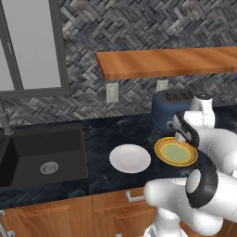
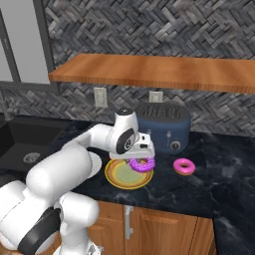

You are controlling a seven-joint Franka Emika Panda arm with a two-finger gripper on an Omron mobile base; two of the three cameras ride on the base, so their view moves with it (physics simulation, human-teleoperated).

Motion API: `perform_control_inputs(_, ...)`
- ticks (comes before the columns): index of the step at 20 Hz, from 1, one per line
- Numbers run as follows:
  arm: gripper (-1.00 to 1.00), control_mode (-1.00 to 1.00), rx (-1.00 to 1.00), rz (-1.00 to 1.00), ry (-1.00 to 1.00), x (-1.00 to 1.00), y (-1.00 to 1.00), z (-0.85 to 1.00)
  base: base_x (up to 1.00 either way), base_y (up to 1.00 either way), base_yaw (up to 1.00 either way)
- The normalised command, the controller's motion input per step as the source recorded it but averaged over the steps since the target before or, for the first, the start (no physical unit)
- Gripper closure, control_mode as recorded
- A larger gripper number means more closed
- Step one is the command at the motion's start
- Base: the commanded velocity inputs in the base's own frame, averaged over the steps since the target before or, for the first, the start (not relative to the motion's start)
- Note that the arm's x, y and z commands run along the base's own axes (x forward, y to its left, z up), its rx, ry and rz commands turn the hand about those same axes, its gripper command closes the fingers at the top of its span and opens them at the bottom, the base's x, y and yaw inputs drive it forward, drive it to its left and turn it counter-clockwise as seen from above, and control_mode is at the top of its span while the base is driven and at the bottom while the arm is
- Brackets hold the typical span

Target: Place the pastries on the plates.

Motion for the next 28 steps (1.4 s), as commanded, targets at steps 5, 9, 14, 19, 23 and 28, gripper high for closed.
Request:
perform_control_inputs(5, 1.00, -1.00, 0.04, 0.00, 0.00, 0.00, 1.00, 0.11, 0.00, 0.00, 0.00)
perform_control_inputs(9, 1.00, -1.00, 0.04, 0.00, -0.02, 0.00, 1.00, 0.00, 0.00, 0.00, 0.00)
perform_control_inputs(14, 1.00, -1.00, 0.00, 0.00, -0.06, 0.05, 1.00, 0.00, 0.00, 0.00, 0.00)
perform_control_inputs(19, 1.00, -1.00, -0.01, -0.02, -0.13, 0.50, 1.00, -0.07, 0.00, 0.00, 0.00)
perform_control_inputs(23, 1.00, -1.00, -0.09, -0.15, -0.11, 0.64, 1.00, 0.00, 0.00, 0.00, 0.00)
perform_control_inputs(28, 1.00, -1.00, -0.01, -0.05, 0.00, 0.12, 0.65, -0.02, 0.00, 0.00, 0.00)
